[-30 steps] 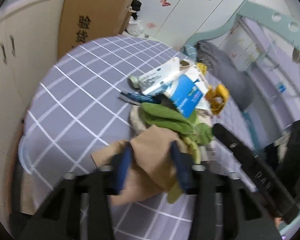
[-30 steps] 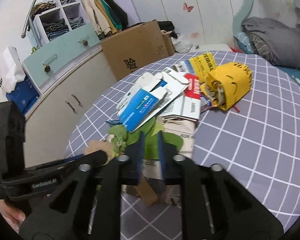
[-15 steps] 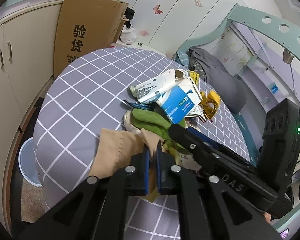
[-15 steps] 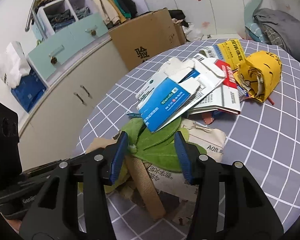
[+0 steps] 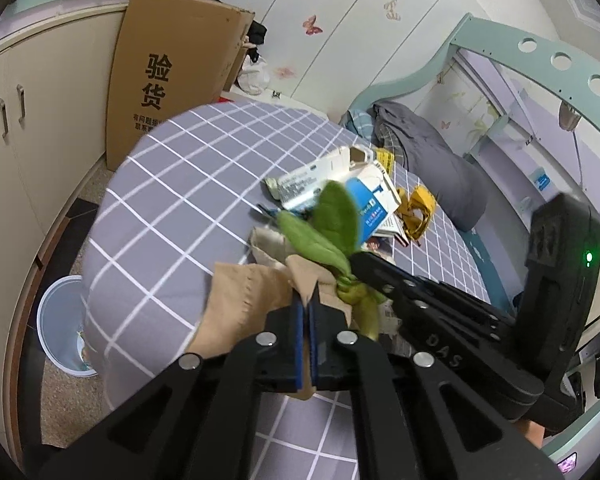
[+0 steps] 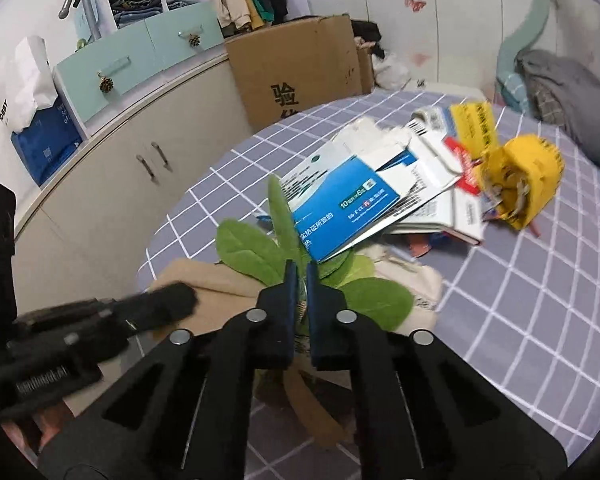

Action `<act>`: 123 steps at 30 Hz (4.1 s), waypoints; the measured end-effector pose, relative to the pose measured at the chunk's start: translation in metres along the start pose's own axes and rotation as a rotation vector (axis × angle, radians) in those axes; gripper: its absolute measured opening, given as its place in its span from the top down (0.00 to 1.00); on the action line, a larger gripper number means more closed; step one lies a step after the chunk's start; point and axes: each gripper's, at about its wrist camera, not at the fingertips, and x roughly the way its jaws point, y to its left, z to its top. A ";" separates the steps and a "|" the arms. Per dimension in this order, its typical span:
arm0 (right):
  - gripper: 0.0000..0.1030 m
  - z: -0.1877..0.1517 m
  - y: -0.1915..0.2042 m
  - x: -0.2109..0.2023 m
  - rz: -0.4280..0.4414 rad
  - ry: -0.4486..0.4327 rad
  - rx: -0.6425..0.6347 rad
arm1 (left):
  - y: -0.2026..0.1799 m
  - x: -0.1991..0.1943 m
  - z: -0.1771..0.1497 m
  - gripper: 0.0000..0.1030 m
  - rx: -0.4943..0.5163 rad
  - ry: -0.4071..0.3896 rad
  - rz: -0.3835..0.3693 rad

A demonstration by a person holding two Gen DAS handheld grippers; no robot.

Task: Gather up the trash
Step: 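Carry the brown paper and leaf sprig over the blue bucket and open both grippers, then return to the table and grasp the crumpled newspaper with the left gripper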

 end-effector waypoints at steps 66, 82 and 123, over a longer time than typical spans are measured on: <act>0.41 0.020 0.258 0.204 0.245 0.226 -0.253 | 0.306 -0.062 0.025 0.98 -0.393 -0.035 0.426; 0.36 0.030 0.235 0.200 0.180 0.190 -0.175 | 0.298 -0.046 0.032 0.98 -0.371 0.000 0.418; 0.32 0.047 0.183 0.055 0.160 -0.031 -0.091 | 0.179 -0.108 0.041 0.35 -0.262 -0.173 0.402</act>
